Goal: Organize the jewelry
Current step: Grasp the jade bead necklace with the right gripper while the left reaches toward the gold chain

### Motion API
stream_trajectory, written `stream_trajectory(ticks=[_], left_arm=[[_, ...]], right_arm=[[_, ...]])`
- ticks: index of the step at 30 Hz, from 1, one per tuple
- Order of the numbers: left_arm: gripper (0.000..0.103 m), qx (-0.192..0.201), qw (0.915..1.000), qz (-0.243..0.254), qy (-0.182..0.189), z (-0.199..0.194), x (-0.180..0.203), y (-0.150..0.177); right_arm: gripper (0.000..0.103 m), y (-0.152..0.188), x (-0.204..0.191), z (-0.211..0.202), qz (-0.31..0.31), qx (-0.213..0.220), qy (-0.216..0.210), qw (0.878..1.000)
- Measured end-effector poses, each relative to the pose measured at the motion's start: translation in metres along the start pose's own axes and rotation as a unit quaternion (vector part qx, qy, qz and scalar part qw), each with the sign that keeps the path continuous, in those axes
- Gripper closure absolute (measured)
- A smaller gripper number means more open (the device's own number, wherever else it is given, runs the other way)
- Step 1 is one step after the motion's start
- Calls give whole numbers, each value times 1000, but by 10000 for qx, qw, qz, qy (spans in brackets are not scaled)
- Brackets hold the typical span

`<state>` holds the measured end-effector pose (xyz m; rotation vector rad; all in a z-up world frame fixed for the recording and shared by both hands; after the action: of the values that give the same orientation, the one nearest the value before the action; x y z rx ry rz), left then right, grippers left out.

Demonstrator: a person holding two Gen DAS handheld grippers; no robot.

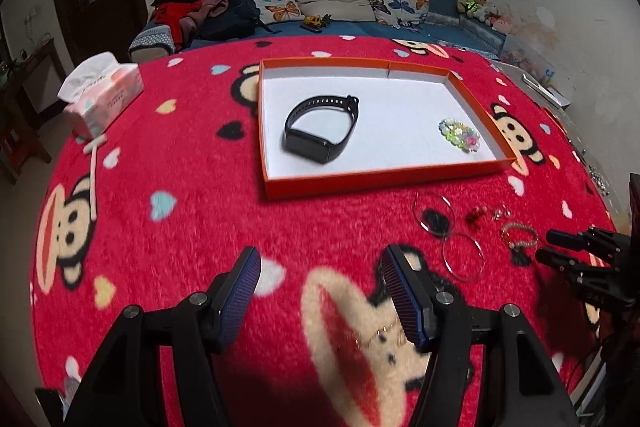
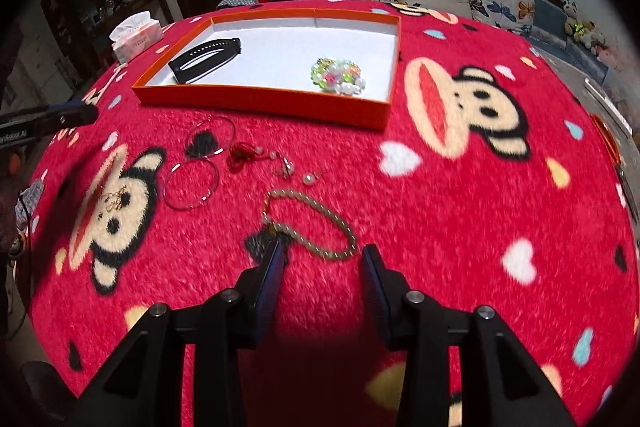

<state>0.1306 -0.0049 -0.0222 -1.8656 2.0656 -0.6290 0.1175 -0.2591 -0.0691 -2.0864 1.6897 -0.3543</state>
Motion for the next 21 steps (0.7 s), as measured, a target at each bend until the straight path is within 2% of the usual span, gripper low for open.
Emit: stream_trajectory(ticks=[11,15,21], left_arm=[[35,-164,9999,15,-21,3,0,25],[35,-164,9999,24,-42,2,-2,27],[35,-130,9999,99,-28,-1,0,30]], right_arm=[[60,-8,8,4,194,145,-39,9997],[78,-11,8,9,137,131,23,9998],[86,-10,8,19,-62,94,245,9996]])
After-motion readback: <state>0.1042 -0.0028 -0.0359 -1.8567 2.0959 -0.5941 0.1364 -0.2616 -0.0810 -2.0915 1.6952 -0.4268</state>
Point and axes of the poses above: each gripper's, at about its wrist camera, not at the fingertips, and z roughly the way its jaws point, x to its right, y to its underside, the point moved 7 cm from there along z, roughly the way its jaws point, and after that the axes turned 3 degrees about -x, right-handed, at the moved point
